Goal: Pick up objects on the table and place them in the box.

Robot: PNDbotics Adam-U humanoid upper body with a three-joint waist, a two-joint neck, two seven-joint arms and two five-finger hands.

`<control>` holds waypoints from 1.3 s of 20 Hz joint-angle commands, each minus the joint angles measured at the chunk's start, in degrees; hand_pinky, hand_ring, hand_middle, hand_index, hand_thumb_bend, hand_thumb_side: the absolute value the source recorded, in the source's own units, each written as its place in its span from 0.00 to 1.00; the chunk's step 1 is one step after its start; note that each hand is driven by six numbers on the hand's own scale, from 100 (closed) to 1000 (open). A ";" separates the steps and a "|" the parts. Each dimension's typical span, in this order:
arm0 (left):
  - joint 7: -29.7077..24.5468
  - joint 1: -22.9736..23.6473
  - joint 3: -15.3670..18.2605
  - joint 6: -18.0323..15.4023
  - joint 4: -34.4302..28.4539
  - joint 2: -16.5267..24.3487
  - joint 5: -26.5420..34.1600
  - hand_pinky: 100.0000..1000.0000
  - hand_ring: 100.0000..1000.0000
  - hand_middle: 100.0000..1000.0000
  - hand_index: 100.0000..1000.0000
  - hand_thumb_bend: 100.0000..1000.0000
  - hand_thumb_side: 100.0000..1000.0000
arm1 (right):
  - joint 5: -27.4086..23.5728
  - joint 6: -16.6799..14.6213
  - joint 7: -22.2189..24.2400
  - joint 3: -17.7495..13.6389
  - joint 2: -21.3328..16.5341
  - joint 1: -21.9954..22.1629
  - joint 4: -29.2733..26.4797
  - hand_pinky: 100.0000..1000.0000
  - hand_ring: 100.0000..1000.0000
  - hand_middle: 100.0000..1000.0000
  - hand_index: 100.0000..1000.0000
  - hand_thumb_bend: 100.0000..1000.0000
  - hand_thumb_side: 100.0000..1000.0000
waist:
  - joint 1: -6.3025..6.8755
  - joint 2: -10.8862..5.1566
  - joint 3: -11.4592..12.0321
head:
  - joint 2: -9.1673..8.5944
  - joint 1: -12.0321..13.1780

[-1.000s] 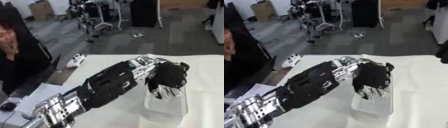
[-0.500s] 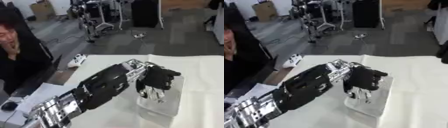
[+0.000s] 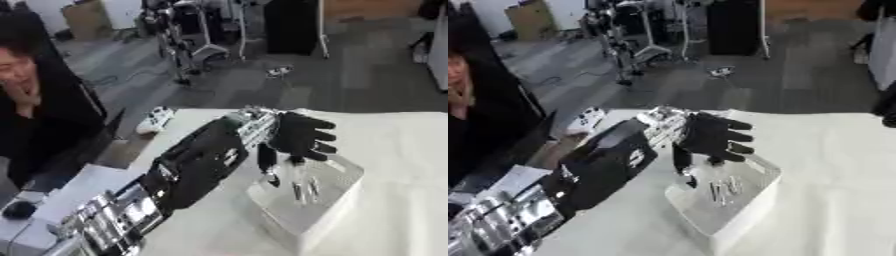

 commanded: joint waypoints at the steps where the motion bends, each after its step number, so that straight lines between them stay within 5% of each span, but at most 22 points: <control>1: -0.88 -0.45 1.28 1.78 -3.44 3.14 4.52 1.00 1.00 1.00 1.00 0.36 1.00 | 0.10 0.17 0.02 0.01 -0.30 -0.29 -0.74 0.24 0.22 0.28 0.44 0.32 1.00 | -0.16 -1.14 0.28 | -0.38 -0.20; 6: -3.99 3.25 4.63 6.23 -9.31 6.38 15.03 1.00 1.00 1.00 0.99 0.23 1.00 | 0.16 0.22 -0.01 -0.05 -0.50 -0.21 -0.74 0.24 0.22 0.28 0.44 0.32 1.00 | -0.16 -1.17 0.64 | -0.40 -0.73; 9: -6.12 7.99 7.47 10.92 -15.89 8.69 29.04 1.00 1.00 0.97 0.92 0.12 1.00 | 0.25 0.31 -0.04 -0.13 -0.74 -0.09 -0.74 0.24 0.22 0.28 0.44 0.32 1.00 | -0.19 -1.33 0.98 | -0.32 -1.51; 10: -6.12 9.97 8.53 13.27 -18.26 9.26 35.69 1.00 0.92 0.91 0.88 0.12 1.00 | 0.30 0.37 -0.08 -0.20 -0.86 -0.02 -0.74 0.24 0.22 0.28 0.44 0.32 1.00 | -0.23 -1.41 1.16 | -0.34 -1.81; 11: -6.59 11.41 8.91 15.13 -20.37 9.89 41.12 0.95 0.85 0.86 0.85 0.12 1.00 | 0.34 0.41 -0.10 -0.23 -0.94 0.03 -0.74 0.24 0.22 0.28 0.44 0.32 1.00 | -0.26 -1.47 1.26 | -0.32 -1.97; 14: -4.37 18.39 11.69 22.69 -27.47 10.59 62.36 0.54 0.54 0.58 0.70 0.12 1.00 | 0.57 0.67 -0.36 -0.62 -1.48 0.50 -0.74 0.24 0.22 0.28 0.44 0.33 1.00 | -0.57 -2.04 2.26 | -0.03 -2.92; 17: -3.50 25.21 13.86 28.19 -33.76 10.33 78.81 0.34 0.40 0.46 0.62 0.10 1.00 | 0.87 1.06 -0.75 -1.17 -2.24 1.23 -0.74 0.24 0.22 0.28 0.44 0.33 1.00 | -1.05 -2.82 3.60 | 0.30 -3.92; 21: -1.17 34.10 16.94 31.75 -43.09 5.77 96.29 0.18 0.30 0.38 0.52 0.10 1.00 | 1.37 2.11 -1.34 -2.13 -4.01 2.68 -0.74 0.24 0.22 0.28 0.44 0.34 1.00 | -2.10 -4.19 6.04 | 1.06 -6.04; 25: 0.18 38.59 19.30 31.92 -52.70 -2.26 105.94 0.19 0.27 0.35 0.49 0.12 1.00 | 1.86 3.56 -1.50 -2.95 -6.44 4.26 -0.74 0.25 0.22 0.28 0.44 0.36 1.00 | -3.30 -5.45 8.94 | 1.96 -8.40; 26: -0.12 38.97 19.32 31.80 -54.62 -3.77 107.24 0.20 0.28 0.35 0.49 0.22 1.00 | 1.98 4.01 -1.48 -3.17 -7.06 4.67 -0.74 0.25 0.22 0.28 0.44 0.34 1.00 | -3.59 -5.70 9.70 | 2.13 -9.24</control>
